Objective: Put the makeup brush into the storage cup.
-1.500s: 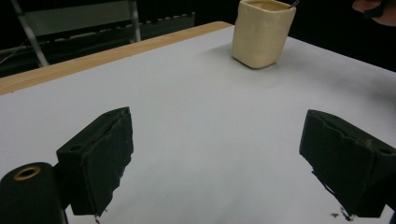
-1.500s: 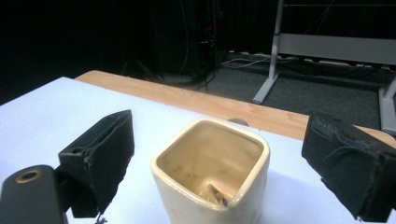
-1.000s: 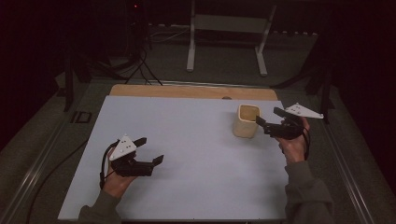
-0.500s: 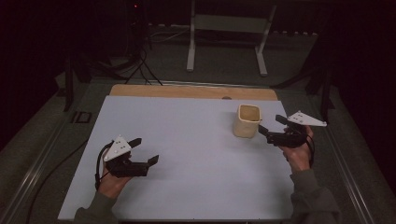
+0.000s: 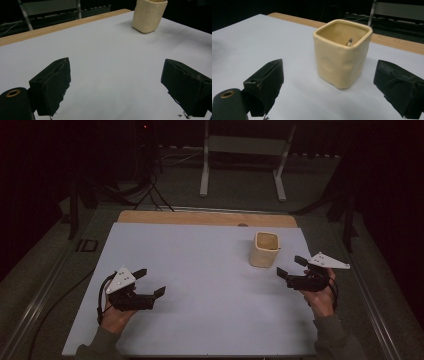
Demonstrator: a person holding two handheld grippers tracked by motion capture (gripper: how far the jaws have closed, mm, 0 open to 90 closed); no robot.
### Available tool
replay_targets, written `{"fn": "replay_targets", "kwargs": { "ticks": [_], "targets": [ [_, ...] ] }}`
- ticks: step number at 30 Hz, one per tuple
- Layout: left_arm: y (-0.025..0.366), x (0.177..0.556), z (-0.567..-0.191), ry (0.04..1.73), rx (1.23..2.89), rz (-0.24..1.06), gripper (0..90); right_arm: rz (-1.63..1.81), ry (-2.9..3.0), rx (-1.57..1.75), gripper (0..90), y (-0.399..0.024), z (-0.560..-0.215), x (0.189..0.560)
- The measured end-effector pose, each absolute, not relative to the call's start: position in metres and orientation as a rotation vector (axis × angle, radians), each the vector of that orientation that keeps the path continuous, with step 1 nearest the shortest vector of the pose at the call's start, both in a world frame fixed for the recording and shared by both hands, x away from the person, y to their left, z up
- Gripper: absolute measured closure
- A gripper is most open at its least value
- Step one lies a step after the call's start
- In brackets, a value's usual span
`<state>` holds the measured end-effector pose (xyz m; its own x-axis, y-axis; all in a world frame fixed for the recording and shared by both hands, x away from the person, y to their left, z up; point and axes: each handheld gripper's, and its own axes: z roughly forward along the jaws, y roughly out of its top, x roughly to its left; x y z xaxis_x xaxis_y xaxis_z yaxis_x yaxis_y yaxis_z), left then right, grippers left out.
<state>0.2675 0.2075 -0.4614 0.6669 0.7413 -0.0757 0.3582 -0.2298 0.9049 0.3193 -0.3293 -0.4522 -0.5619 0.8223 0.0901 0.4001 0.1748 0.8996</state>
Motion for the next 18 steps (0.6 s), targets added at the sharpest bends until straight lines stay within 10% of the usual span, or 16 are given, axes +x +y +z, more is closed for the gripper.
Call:
{"fn": "replay_targets", "kwargs": {
  "ticks": [18],
  "targets": [
    [0.216, 0.264, -0.463, 0.898, 1.843, 0.480, 9.5, 1.377, 2.081, 1.168, 9.2, -0.325, -0.472, 0.298]
  ]
}}
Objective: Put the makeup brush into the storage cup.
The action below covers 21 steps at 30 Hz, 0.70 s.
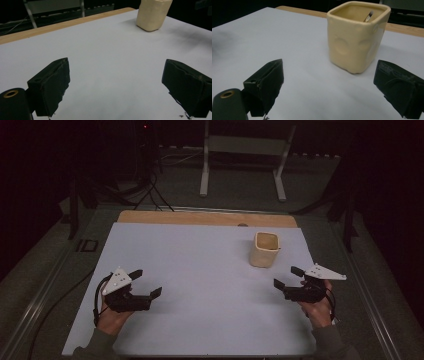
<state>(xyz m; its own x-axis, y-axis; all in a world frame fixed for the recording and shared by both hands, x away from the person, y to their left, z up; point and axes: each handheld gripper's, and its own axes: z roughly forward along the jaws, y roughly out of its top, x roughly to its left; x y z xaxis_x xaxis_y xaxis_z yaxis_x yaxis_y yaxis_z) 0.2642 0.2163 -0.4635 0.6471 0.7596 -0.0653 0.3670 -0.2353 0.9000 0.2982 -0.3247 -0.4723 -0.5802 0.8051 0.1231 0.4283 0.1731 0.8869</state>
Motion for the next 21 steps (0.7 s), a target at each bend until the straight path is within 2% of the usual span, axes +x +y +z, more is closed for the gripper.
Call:
{"fn": "replay_targets", "kwargs": {
  "ticks": [21],
  "targets": [
    [0.231, 0.255, -0.466, 0.936, 1.840, 0.502, 7.9, 1.398, 2.075, 1.134, 9.1, -0.327, -0.485, 0.270]
  ]
}}
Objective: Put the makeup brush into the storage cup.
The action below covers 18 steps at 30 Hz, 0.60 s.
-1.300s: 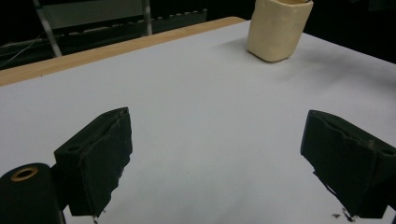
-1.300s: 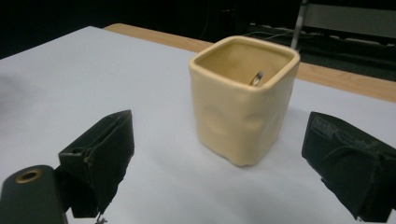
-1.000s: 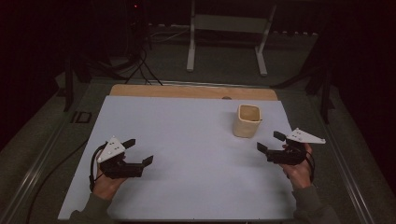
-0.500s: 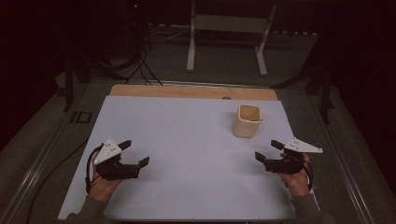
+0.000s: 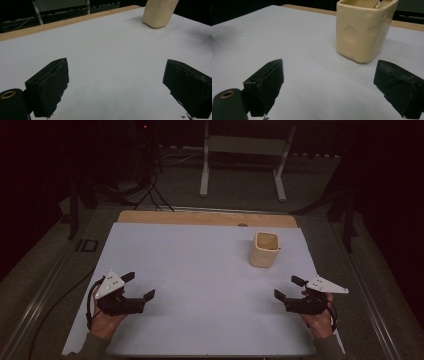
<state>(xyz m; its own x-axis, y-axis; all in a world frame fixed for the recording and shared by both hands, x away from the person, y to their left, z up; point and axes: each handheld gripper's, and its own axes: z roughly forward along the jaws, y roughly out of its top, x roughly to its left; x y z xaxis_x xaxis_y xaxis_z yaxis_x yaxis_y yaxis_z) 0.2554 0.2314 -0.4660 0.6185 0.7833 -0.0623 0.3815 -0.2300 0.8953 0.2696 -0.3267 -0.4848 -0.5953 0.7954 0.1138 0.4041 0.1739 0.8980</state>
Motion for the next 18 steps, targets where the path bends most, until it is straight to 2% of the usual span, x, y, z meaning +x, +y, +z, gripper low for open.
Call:
{"fn": "replay_targets", "kwargs": {
  "ticks": [18],
  "targets": [
    [0.244, 0.245, -0.468, 0.967, 1.829, 0.533, 6.6, 1.391, 2.048, 1.116, 9.0, -0.330, -0.491, 0.255]
  ]
}}
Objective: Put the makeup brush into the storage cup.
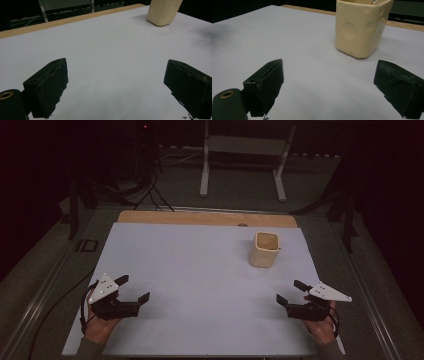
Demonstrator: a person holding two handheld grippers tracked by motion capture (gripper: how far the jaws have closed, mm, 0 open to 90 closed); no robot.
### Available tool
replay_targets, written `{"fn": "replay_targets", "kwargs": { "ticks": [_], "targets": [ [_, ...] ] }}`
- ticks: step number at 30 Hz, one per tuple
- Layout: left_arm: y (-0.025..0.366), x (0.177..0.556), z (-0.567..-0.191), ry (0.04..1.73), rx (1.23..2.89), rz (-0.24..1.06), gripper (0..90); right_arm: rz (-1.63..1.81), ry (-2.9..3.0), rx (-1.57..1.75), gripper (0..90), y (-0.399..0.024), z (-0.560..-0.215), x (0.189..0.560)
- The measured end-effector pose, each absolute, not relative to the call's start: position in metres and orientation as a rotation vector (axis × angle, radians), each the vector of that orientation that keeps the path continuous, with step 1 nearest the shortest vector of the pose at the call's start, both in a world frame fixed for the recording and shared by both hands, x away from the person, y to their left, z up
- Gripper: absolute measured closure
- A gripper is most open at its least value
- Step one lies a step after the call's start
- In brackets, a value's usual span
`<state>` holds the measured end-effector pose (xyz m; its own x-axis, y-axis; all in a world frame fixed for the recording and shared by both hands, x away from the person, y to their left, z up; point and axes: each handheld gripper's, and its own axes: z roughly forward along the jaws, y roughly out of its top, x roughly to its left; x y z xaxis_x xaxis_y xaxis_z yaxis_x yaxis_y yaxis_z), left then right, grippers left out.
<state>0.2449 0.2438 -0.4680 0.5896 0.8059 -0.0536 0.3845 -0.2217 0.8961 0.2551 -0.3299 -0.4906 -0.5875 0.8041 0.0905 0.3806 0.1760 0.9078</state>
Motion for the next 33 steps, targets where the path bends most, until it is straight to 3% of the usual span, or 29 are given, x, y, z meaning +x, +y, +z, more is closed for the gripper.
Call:
{"fn": "replay_targets", "kwargs": {
  "ticks": [33],
  "targets": [
    [0.272, 0.233, -0.469, 1.058, 1.727, 0.658, 1.3, 1.392, 1.977, 1.023, 8.2, -0.333, -0.483, 0.236]
  ]
}}
